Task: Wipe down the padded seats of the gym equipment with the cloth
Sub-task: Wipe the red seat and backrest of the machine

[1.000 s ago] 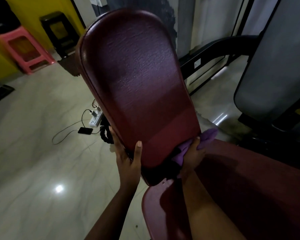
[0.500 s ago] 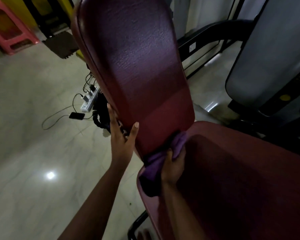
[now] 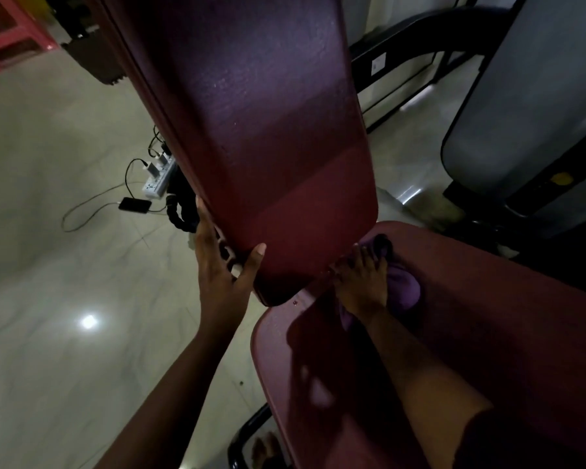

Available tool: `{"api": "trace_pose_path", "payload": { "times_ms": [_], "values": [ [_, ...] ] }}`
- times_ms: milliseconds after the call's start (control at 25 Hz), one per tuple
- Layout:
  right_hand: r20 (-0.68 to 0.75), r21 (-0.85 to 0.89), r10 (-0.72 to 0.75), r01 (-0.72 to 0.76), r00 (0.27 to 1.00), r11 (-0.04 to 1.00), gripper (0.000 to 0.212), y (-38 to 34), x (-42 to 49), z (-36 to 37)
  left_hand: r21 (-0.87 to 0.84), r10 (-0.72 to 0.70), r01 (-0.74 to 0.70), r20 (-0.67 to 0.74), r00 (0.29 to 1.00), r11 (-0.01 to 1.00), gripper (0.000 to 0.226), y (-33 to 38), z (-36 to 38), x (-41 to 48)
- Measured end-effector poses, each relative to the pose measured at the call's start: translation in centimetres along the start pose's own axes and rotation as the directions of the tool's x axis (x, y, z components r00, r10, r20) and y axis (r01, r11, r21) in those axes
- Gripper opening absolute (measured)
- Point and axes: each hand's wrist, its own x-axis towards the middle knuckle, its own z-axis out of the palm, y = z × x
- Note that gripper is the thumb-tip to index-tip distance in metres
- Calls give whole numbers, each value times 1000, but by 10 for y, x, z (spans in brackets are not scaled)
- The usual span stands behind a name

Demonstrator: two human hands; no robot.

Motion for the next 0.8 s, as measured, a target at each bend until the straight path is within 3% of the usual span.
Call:
{"api": "trace_pose_path", "payload": {
  "times_ms": [160, 280, 400, 480, 560, 600, 680, 720, 800],
  "values": [
    [-1, 34, -143, 143, 990, 989, 43, -34, -19, 2, 10, 10, -10, -8, 1000, 1000, 91, 0, -2, 1],
    [58, 90, -254, 248, 965, 964, 31, -62, -38, 13, 53, 49, -48, -16, 999, 997, 93, -4, -2, 2],
    [44, 122, -412, 404, 910, 906, 41, -88, -61, 25, 96, 75, -73, -22, 997, 993, 92, -6, -2, 3],
    [207, 145, -465, 443, 861, 885, 47, -90, -76, 17, 80, 63, -61, -14, 998, 995, 92, -7, -1, 3],
    [261, 189, -481, 445, 837, 875, 55, -77, -91, 8, 41, 33, -33, -5, 999, 999, 89, -5, -3, 1],
    [195, 263, -479, 425, 856, 866, 62, -66, -100, 2, 24, 20, -20, -2, 1000, 1000, 88, -3, -5, 1],
    [-109, 431, -317, 332, 942, 839, 62, -41, -114, -13, 30, 20, -20, 5, 1000, 999, 84, 0, -6, 1],
    [-249, 514, -179, 286, 952, 809, 58, -29, -117, -23, 35, 30, -30, 4, 1000, 999, 83, 1, -7, 1],
    [-420, 684, 94, 247, 902, 686, 55, -28, -111, -55, 18, 45, -45, -1, 999, 999, 79, 2, -7, 0]
  ]
}}
